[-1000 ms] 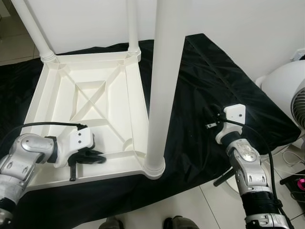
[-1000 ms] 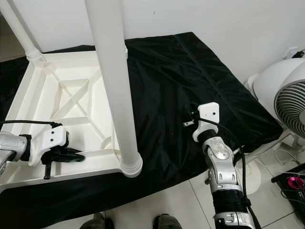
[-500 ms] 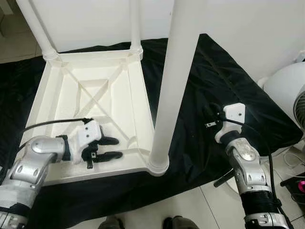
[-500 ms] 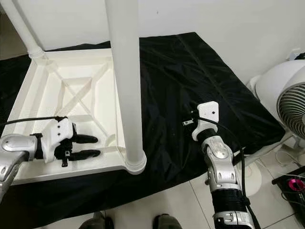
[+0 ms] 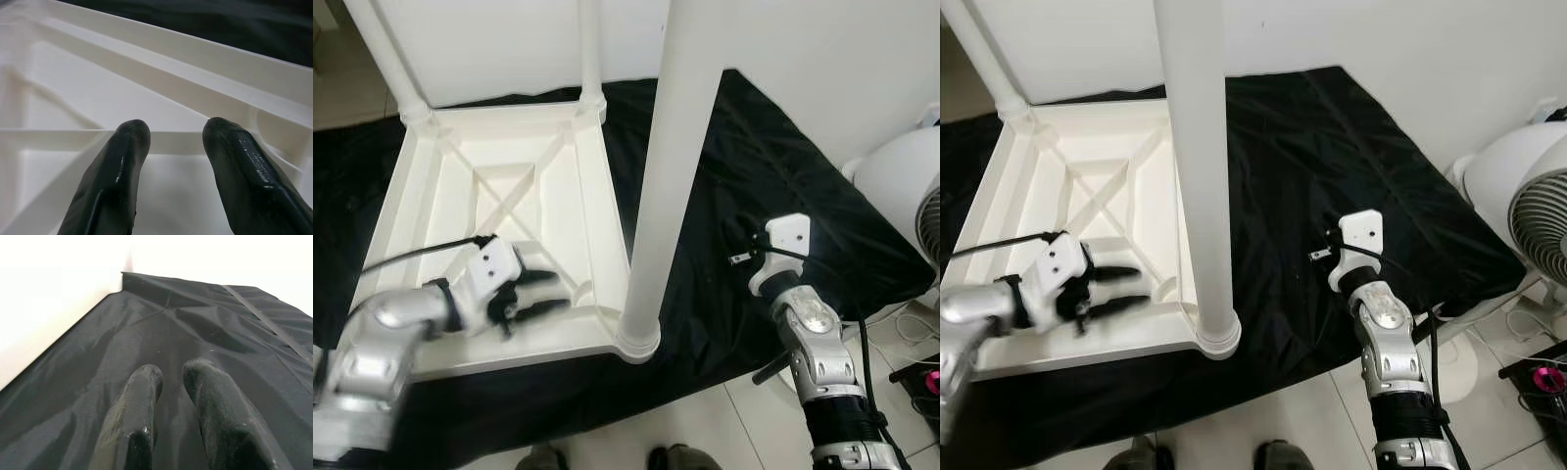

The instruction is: Building children table

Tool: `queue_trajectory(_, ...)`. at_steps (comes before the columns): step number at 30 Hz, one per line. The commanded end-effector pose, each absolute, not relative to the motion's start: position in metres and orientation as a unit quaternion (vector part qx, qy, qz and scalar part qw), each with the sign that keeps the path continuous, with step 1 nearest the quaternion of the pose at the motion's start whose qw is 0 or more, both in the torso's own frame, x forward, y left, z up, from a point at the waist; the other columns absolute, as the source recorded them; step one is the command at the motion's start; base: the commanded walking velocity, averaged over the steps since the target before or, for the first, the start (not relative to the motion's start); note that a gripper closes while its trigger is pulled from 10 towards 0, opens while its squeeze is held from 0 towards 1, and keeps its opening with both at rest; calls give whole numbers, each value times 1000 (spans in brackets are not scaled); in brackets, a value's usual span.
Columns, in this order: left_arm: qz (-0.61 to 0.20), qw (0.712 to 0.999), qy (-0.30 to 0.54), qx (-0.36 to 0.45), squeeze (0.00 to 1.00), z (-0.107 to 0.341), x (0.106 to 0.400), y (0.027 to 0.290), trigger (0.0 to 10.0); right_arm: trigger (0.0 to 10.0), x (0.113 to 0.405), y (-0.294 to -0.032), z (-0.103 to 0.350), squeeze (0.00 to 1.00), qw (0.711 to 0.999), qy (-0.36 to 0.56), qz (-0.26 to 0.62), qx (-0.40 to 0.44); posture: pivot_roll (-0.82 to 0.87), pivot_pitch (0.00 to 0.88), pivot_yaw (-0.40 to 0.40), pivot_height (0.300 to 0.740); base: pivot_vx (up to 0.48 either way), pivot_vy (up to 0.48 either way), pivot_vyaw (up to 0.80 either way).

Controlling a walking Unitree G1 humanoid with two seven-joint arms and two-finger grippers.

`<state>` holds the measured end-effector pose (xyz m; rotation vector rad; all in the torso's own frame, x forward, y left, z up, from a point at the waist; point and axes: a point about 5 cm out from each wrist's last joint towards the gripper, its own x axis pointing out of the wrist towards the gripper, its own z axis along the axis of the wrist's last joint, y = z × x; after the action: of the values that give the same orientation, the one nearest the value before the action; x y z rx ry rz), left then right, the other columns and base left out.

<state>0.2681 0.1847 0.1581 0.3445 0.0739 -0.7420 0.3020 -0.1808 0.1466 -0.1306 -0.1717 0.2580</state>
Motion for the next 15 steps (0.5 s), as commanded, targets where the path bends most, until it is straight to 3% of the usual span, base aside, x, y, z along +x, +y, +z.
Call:
queue_trajectory(1, -339, 927, 27, 156, 0, 161, 261, 179, 10000, 10000, 299, -172, 144, 0, 983, -80, 151, -60, -1, 84, 16, 740, 0, 0, 0)
queue_trajectory(4, -328, 938, 3, 113, 0, 169, 254, 168, 10000, 10000, 298, -166, 144, 0, 980, -78, 174, -61, 9, 80, 7, 740, 0, 0, 0)
queue_trajectory(12, -314, 944, -6, 95, 0, 175, 249, 152, 10000, 10000, 293, -163, 143, 0, 973, -67, 213, -55, 18, 68, -7, 740, 0, 0, 0)
queue_trajectory(13, -301, 949, -15, 89, 0, 176, 249, 146, 10000, 10000, 290, -162, 142, 1000, 971, -61, 225, -46, 16, 63, -8, 740, 0, 0, 0)
queue_trajectory(15, -270, 959, -19, 83, 0, 174, 251, 136, 10000, 10000, 279, -159, 140, 1000, 962, -49, 265, -36, 8, 57, -5, 740, 0, 0, 0)
